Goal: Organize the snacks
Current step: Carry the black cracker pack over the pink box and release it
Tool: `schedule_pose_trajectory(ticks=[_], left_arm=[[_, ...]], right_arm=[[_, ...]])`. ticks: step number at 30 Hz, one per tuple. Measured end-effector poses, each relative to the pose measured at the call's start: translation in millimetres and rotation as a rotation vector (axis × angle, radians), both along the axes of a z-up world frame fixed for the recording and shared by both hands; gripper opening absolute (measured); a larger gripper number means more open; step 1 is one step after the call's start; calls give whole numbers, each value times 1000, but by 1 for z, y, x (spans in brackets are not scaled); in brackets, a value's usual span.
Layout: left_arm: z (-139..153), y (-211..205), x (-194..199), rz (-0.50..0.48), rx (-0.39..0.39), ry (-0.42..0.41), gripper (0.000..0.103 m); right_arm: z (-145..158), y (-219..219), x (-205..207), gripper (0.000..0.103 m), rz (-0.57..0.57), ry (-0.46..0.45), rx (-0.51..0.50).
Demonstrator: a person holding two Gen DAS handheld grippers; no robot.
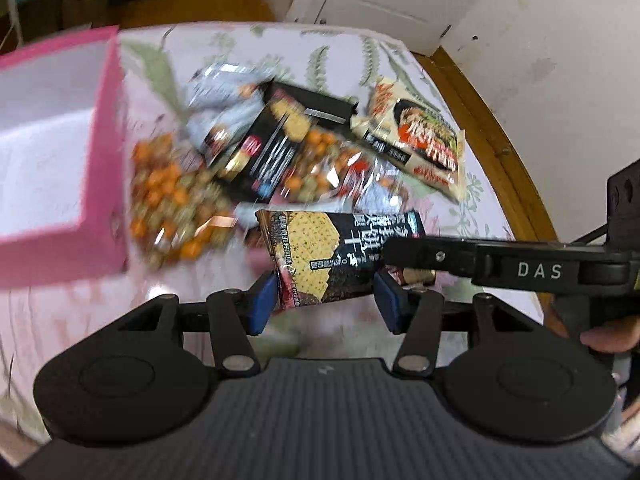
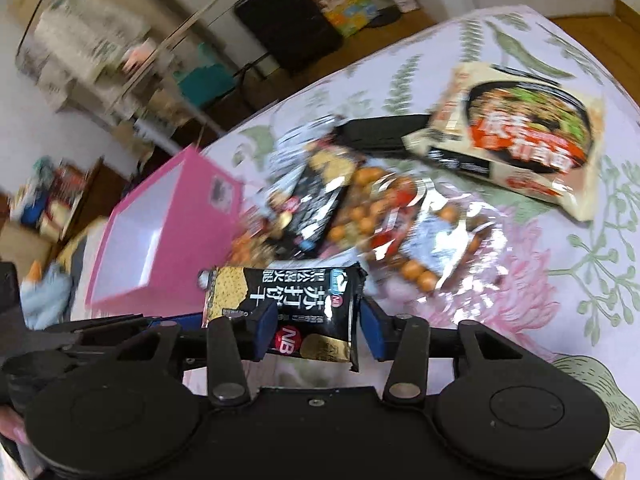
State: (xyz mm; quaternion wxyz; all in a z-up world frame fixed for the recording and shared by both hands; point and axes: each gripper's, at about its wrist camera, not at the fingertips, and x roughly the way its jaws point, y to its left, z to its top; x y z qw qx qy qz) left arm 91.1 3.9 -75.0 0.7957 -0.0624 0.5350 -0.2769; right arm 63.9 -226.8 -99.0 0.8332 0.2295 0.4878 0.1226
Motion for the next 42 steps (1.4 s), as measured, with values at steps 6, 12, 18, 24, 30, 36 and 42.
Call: schedule_pose_trajectory(ticks=[6, 12, 18, 24, 30, 36, 42], left_arm=[[13, 59, -26, 57, -13, 22, 51], [30, 113, -33, 137, -18, 23, 51], [43, 153, -16, 228, -41, -2, 51], [44, 180, 25, 289, -7, -81, 51], [11, 204, 88, 335, 12, -72, 51], [-28, 216, 142, 334, 31, -6, 51], [-48, 217, 171, 331, 29, 52, 51]], right_arm=[[18, 38, -5, 34, 136, 7, 31], [45, 87, 12, 29, 304, -58, 27], [68, 132, 51, 28, 395, -138, -14], [72, 169, 104, 29, 419, -170, -34], [45, 205, 163, 30, 469, -115, -113], [17, 231, 206, 30, 520, -73, -207], [9, 245, 218, 33, 551, -85, -322]])
